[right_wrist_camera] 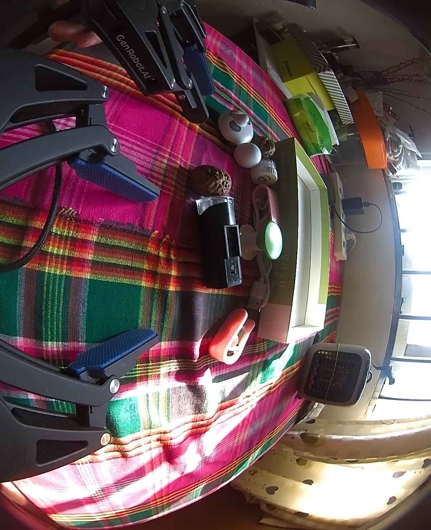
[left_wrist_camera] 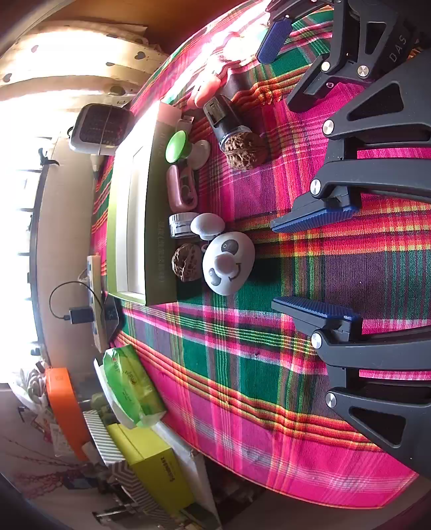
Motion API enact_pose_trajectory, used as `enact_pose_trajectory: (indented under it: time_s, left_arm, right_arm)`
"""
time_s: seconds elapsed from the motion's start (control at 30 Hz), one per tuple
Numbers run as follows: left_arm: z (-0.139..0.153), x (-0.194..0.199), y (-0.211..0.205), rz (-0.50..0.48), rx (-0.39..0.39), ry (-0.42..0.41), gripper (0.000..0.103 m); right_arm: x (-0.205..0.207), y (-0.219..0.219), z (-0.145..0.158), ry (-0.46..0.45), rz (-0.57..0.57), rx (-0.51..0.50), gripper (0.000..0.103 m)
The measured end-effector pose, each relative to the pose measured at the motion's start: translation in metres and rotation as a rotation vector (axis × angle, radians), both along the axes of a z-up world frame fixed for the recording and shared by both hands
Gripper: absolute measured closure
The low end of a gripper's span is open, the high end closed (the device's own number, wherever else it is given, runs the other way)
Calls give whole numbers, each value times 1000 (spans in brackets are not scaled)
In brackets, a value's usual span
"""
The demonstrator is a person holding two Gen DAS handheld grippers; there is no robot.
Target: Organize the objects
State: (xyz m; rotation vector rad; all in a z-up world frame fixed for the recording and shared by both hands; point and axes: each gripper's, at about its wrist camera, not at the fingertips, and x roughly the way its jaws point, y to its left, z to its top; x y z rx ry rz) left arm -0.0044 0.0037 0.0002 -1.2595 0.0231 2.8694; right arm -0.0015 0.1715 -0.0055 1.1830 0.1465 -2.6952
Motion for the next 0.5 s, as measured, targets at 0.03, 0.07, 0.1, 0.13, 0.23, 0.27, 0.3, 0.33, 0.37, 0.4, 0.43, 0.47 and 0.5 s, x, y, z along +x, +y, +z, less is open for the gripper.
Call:
enact_pose_trajectory:
  time_s: [0.03,0.07,0.1,0.13,0.23,0.27,0.3,0.33,0.37,0.4,0.43,0.47,0.5]
  left_arm:
    - [0,0,0,0,0,0,65]
    - [0,0,0,0,0,0,65]
    - [0,0,0,0,0,0,65]
    - [0,0,0,0,0,0,65]
    - [0,0,0,-1,0,0,65]
    - [0,0,0,-2,1,0,65]
    - [0,0,0,-6,3,0,65]
    - [0,0,-1,-12,7,0,65]
    - [0,-1,-2,-18,12,-1,65]
    - [0,-1,-3,-24,14,0,65]
    - [0,-1,-3,-31,15,0,65]
    - [0,-1,-4,-38,15,1,65]
    - [0,-1,-4,-47,14,1,65]
  right_arm:
    - [0,0,0,0,0,0,24]
    - [0,0,0,0,0,0,24]
    - [0,0,0,0,0,0,24]
    - [0,0,0,0,0,0,24]
    - [1,0,0,1,0,0,24]
    - [1,0,0,1,0,0,24]
    - [1,0,0,1,1,0,24]
    - [0,0,0,0,2,-1,24]
    - [0,-1,0,0,2,-1,24]
    - [-1,-1,0,0,3,-1,24]
    - [-1,-1,1,0,6,0,24]
    - [-2,-1,1,-1,9,-1,24]
    - [-2,-1,1,-3,15,-2,24]
